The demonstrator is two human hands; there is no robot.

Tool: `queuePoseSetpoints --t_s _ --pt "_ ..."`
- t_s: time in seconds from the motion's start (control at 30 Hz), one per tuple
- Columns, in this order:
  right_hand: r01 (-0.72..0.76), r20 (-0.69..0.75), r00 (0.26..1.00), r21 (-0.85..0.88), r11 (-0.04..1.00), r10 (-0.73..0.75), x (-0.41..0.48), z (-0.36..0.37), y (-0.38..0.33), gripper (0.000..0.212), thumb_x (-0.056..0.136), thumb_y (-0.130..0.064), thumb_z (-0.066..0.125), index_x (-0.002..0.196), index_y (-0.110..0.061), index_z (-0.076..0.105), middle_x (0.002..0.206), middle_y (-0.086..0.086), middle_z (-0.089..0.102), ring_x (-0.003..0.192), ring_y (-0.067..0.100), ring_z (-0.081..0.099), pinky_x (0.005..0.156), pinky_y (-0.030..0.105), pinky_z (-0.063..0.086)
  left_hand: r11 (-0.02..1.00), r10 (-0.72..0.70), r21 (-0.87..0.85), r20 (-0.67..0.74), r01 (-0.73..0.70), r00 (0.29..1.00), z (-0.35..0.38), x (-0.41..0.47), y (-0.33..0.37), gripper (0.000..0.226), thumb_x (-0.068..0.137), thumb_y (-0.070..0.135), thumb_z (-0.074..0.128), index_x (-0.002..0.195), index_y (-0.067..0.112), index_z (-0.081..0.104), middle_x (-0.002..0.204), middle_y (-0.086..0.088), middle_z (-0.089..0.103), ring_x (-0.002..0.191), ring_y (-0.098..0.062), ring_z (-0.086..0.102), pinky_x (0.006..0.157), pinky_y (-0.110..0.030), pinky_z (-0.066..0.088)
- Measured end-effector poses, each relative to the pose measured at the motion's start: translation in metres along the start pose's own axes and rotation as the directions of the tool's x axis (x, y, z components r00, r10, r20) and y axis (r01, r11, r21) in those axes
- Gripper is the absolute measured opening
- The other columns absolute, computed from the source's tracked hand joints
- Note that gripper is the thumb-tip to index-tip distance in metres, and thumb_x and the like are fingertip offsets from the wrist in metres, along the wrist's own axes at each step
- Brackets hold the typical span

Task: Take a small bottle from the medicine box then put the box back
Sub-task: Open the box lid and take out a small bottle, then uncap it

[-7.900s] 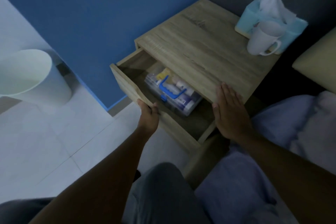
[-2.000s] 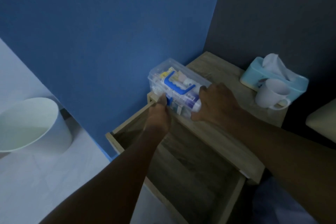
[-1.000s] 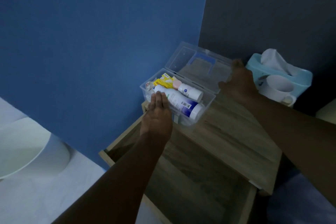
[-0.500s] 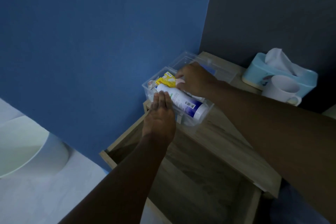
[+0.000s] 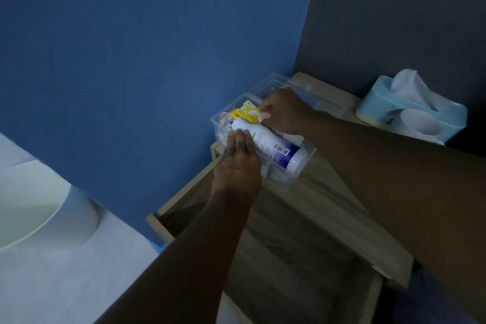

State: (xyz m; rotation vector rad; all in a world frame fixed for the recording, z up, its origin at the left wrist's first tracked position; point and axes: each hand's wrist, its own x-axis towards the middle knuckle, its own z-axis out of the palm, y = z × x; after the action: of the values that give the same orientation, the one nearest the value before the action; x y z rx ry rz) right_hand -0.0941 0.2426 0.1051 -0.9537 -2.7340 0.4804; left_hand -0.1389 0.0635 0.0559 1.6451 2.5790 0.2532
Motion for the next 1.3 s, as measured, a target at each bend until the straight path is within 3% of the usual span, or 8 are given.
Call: queuePoseSetpoints --t_s 0.2,0.33,0.47,0.53,0.67,0.73,0.97,1.3 --pt "-0.034 -0.140 0.988 0.228 0.973 0.067 -0.032 -0.025 0.000 0.032 0.071 -0.030 0.083 0.097 -0.013 0.077 0.091 0.002 0.076 0.084 0.014 0.071 0.075 0.030 0.058 1.000 -0.003 -0.030 0.040 0.005 0.999 -0.007 -0.001 0.000 0.074 0.097 0.013 0.040 0.154 0.005 -0.006 0.164 -0.013 -0.004 0.151 -0.030 -0.004 0.116 -0.041 0.026" --pt "-0.031 -0.180 0.980 0.287 0.957 0.086 -0.072 -0.056 -0.002 0.030 0.069 -0.024 0.083 0.096 -0.015 0.076 0.081 -0.003 0.074 0.077 0.009 0.070 0.072 0.028 0.058 0.989 -0.012 -0.146 0.133 0.031 0.991 -0.021 0.000 -0.006 0.076 0.092 0.006 0.043 0.156 0.009 0.003 0.165 -0.008 0.000 0.152 -0.025 -0.002 0.120 -0.035 0.014" --pt "0.048 -0.251 0.968 0.259 0.965 0.019 -0.135 -0.084 -0.003 0.029 0.070 -0.020 0.082 0.098 -0.014 0.075 0.075 -0.012 0.067 0.067 -0.004 0.063 0.065 0.012 0.051 0.883 -0.173 -0.439 0.029 0.168 0.985 -0.045 -0.007 0.011 0.056 0.093 0.021 0.049 0.148 0.019 0.039 0.152 -0.014 0.041 0.140 -0.030 0.037 0.110 -0.034 0.033" --pt "0.092 -0.256 0.966 0.214 0.972 -0.035 -0.164 -0.098 -0.002 0.032 0.073 -0.019 0.081 0.103 -0.012 0.075 0.090 -0.001 0.071 0.077 0.008 0.066 0.074 0.024 0.056 0.747 -0.221 -0.645 -0.007 0.165 0.975 -0.059 -0.016 0.037 0.042 0.095 0.028 0.048 0.136 0.023 0.056 0.131 -0.012 0.062 0.116 -0.026 0.059 0.095 -0.023 0.043" --pt "0.148 -0.275 0.957 0.200 0.969 -0.089 -0.206 -0.129 0.002 0.026 0.077 -0.019 0.079 0.102 -0.012 0.076 0.094 0.004 0.070 0.081 0.018 0.067 0.077 0.036 0.056 -0.006 -0.104 -0.975 0.224 0.224 0.969 -0.086 -0.040 0.097 0.026 0.100 0.028 0.048 0.100 0.017 0.071 0.094 -0.005 0.076 0.090 -0.020 0.069 0.083 -0.029 0.057" --pt "0.163 -0.261 0.959 0.187 0.969 -0.111 -0.220 -0.141 0.003 0.023 0.080 -0.020 0.077 0.102 -0.014 0.076 0.092 0.005 0.068 0.081 0.019 0.066 0.077 0.040 0.055 -0.197 -0.006 -0.953 0.237 0.232 0.971 -0.096 -0.053 0.121 0.032 0.103 0.027 0.043 0.105 0.008 0.069 0.094 -0.009 0.077 0.084 -0.017 0.072 0.083 -0.029 0.058" --pt "0.196 -0.297 0.945 0.176 0.965 -0.138 -0.260 -0.174 0.007 0.017 0.085 -0.022 0.074 0.096 -0.010 0.077 0.090 0.007 0.069 0.079 0.020 0.065 0.076 0.043 0.054 -0.450 0.145 -0.838 0.273 0.309 0.951 -0.116 -0.089 0.165 0.040 0.103 0.016 0.042 0.129 -0.013 0.052 0.132 -0.032 0.056 0.122 -0.035 0.057 0.096 -0.034 0.054" --pt "0.320 -0.219 0.934 0.165 0.933 -0.282 -0.282 -0.200 0.002 0.020 0.085 -0.004 0.073 0.104 0.000 0.076 0.106 0.012 0.074 0.100 0.021 0.068 0.090 0.035 0.052 -0.569 0.097 -0.774 0.271 0.277 0.958 -0.115 -0.110 0.184 0.028 0.098 0.022 0.051 0.103 -0.002 0.066 0.093 -0.015 0.076 0.083 -0.016 0.075 0.080 -0.027 0.060"
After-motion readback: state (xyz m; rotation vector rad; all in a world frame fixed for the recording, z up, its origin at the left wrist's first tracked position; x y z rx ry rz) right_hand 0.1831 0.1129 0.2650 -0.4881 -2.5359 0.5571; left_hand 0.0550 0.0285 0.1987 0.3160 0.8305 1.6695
